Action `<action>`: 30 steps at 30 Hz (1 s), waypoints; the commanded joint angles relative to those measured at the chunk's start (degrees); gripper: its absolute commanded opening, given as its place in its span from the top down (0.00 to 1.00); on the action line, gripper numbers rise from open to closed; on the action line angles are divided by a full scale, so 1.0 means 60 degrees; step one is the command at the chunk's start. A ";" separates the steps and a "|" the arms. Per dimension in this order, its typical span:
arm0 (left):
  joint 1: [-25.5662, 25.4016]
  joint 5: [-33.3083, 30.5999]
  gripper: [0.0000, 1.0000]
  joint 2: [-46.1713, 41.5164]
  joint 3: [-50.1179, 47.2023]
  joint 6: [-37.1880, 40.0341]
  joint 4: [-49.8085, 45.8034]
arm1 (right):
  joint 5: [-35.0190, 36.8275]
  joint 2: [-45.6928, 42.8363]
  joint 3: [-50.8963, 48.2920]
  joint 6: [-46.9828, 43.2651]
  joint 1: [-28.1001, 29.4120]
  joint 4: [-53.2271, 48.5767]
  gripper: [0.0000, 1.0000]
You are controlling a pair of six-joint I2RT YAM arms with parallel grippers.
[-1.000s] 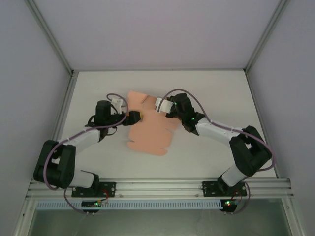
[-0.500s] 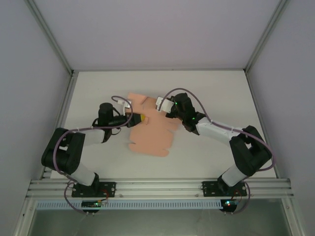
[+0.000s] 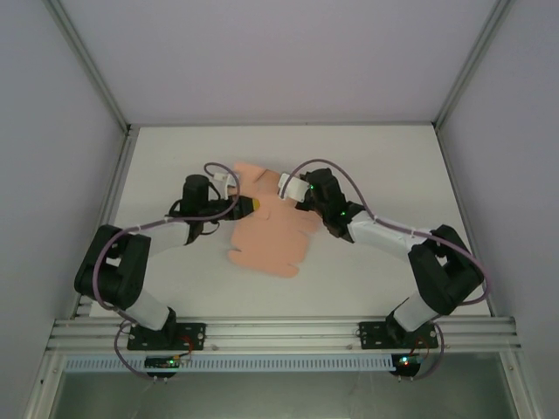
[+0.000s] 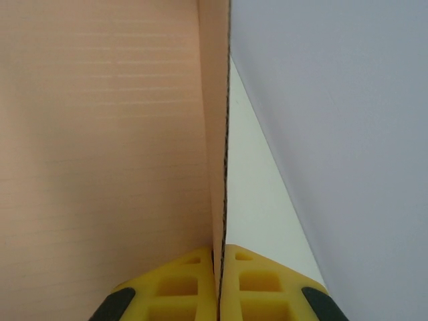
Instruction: Assemble paper box
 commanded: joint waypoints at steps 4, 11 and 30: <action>0.0039 -0.1889 0.94 0.1357 0.0890 -0.0538 -0.2235 | 0.0806 -0.0319 -0.0280 -0.1085 0.1551 0.0881 1.00; 0.0032 -0.1650 0.94 0.2066 0.1192 -0.0701 -0.2320 | 0.2146 0.0160 -0.0580 -0.2169 0.2348 0.1924 1.00; 0.0150 -0.0124 0.54 0.1158 0.0089 -0.0825 -0.0795 | 0.1933 0.0435 -0.0005 -0.2128 0.1709 0.1617 1.00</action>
